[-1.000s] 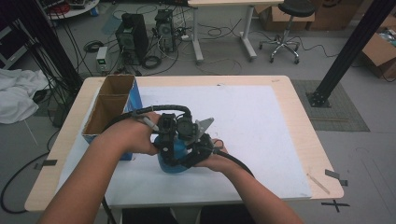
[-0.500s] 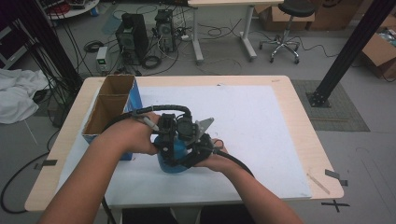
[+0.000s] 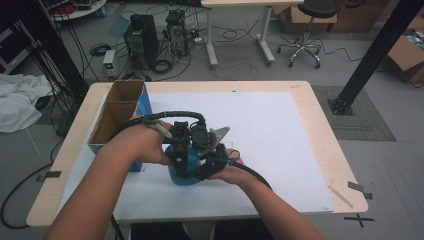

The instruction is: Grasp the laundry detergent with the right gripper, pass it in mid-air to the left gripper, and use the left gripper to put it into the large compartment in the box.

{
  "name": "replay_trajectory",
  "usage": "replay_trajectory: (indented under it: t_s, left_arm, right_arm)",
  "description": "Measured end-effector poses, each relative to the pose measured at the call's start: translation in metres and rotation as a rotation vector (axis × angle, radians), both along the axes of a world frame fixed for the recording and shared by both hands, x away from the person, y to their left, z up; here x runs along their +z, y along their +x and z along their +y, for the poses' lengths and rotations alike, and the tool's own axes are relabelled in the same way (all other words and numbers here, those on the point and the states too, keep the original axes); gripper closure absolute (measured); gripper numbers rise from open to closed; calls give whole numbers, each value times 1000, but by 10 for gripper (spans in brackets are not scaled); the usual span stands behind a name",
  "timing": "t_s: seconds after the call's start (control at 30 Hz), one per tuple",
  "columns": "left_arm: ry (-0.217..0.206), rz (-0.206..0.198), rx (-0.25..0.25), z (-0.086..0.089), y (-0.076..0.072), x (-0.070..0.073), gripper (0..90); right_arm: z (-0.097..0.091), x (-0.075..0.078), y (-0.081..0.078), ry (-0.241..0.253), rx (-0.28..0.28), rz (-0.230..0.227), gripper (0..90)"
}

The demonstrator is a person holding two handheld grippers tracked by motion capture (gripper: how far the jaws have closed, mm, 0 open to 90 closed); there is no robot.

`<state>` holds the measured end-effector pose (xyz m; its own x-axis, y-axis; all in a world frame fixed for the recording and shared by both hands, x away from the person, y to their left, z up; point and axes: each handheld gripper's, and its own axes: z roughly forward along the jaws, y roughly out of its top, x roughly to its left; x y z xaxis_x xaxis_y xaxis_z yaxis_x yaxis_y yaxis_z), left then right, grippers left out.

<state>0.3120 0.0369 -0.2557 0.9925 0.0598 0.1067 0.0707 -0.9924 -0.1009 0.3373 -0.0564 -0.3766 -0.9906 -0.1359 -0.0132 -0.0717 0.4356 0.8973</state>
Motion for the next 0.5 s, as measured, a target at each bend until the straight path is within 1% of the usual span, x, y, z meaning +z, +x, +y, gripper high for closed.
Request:
replay_trajectory:
  t_s: [0.1,0.13,0.2,0.3,0.4,0.43,0.5]
  left_arm:
    - [0,2,-2,0,1,2,389]
    - [5,4,-5,-1,2,3,390]
    - [0,5,-4,-1,2,3,390]
    - [2,8,-11,-3,2,4,391]
    - [-1,6,-9,-3,3,6,391]
    - [-11,6,-4,-2,3,6,391]
    - [-13,2,-3,-2,4,8,391]
  right_arm:
    - [-1,2,0,6,-7,-7,455]
    - [-1,2,0,3,-8,-1,451]
    - [-1,3,0,4,-12,7,444]
    - [-2,3,0,5,-8,4,432]
    - [-2,4,0,-2,-3,8,387]
    - [-3,4,0,-7,-3,5,362]
    - [-4,3,0,-11,-13,15,327]
